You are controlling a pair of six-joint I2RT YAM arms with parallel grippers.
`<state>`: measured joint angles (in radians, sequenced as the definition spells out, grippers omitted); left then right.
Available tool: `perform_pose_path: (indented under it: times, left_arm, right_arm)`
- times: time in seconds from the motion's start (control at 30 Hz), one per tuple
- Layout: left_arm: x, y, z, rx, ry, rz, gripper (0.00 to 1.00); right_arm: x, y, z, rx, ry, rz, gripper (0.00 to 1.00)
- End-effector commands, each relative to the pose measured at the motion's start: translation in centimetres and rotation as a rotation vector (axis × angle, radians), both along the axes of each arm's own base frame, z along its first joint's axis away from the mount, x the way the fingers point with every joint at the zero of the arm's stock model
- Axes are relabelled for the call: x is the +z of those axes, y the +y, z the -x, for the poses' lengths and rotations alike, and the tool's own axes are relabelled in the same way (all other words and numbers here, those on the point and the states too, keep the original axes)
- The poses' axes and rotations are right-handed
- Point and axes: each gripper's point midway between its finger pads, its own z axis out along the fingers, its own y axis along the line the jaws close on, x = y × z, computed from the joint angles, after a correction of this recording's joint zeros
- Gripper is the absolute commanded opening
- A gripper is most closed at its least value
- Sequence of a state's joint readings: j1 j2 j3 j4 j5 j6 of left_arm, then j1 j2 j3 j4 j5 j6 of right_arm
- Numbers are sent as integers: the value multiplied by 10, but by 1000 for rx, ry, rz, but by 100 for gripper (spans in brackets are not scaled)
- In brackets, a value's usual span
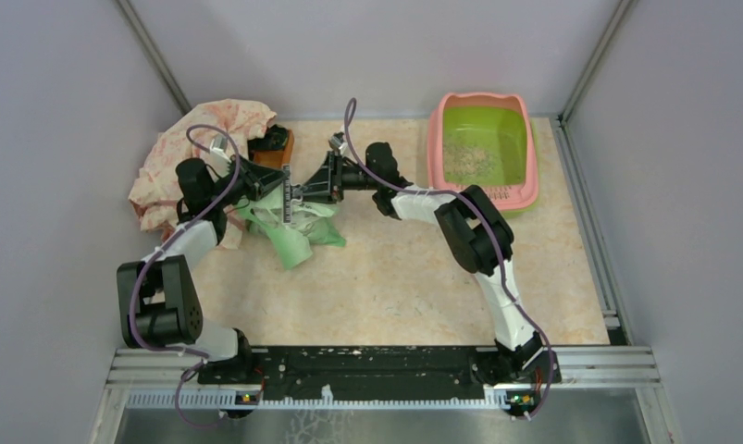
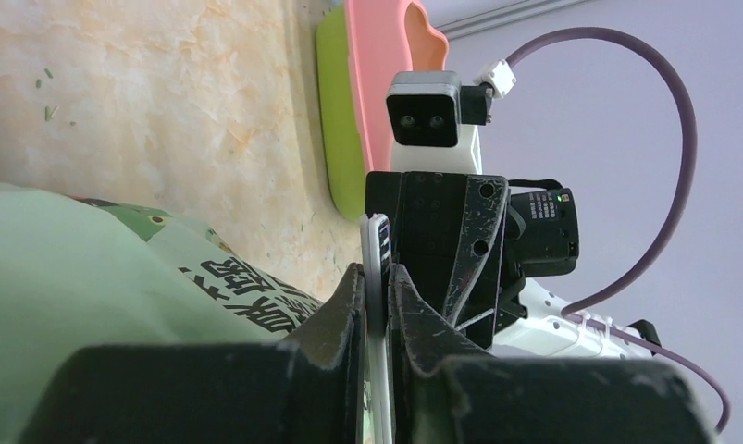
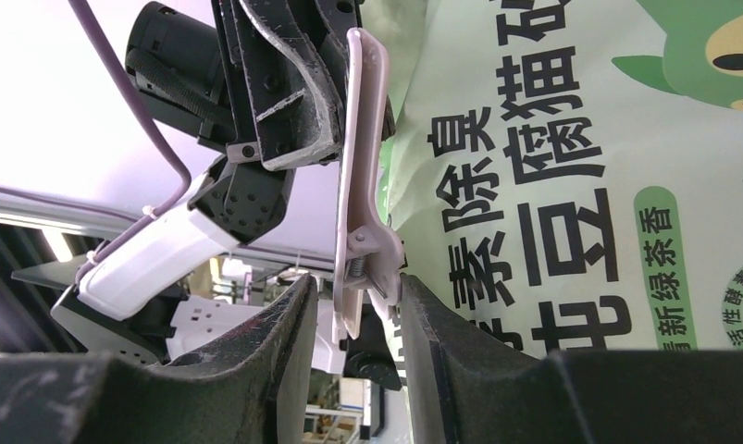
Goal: Fill the litter box with clean litter
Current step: Pick up the clamp at the center of the board.
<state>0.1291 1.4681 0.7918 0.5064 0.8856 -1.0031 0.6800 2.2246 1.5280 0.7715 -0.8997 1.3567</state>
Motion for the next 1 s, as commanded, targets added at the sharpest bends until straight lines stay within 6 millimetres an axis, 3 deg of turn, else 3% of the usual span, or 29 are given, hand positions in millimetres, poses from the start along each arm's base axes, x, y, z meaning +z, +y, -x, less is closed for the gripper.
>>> perform_pose_path:
  times: [0.0, 0.37, 0.97]
  left_arm:
    - [-2, -1, 4, 7, -27, -12, 8]
    - [-1, -1, 8, 9, -45, 0, 8]
    - [-6, 0, 7, 19, -34, 3, 7]
  right_arm:
    - [50, 8, 10, 27, -101, -150, 38]
    - [63, 2, 14, 45, -56, -271, 38]
    - [62, 5, 15, 49, -73, -236, 41]
